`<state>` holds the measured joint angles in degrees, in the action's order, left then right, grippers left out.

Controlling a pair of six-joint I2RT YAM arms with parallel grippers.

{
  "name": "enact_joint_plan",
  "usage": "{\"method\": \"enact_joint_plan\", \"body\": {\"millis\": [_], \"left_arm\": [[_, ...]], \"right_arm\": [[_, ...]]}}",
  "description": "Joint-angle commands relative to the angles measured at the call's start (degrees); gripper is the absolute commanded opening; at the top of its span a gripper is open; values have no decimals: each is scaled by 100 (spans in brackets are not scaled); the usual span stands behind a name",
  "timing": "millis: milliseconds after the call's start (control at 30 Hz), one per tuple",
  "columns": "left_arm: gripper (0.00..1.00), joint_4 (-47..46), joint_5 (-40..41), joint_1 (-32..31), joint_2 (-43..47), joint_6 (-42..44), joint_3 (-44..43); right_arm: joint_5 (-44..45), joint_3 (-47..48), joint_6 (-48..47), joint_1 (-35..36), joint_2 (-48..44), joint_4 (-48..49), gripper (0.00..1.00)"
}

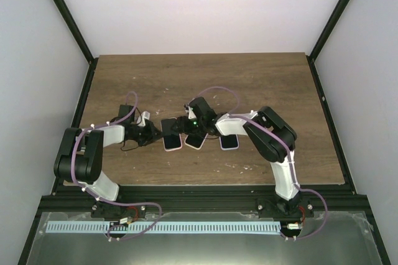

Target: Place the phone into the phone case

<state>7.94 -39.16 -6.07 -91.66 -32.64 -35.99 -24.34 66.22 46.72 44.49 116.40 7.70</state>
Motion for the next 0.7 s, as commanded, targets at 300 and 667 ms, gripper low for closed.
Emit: {"method": "enact_joint_plan", "body": {"millis": [300, 667], "left_arm": [[9, 428, 1014, 1, -417, 15, 453], [10, 383, 927, 4, -414, -43, 453]], "right_arm": [[-1589, -104, 608, 107, 281, 1668, 61], [-2210, -760, 1829, 51, 124, 3544, 59]]}}
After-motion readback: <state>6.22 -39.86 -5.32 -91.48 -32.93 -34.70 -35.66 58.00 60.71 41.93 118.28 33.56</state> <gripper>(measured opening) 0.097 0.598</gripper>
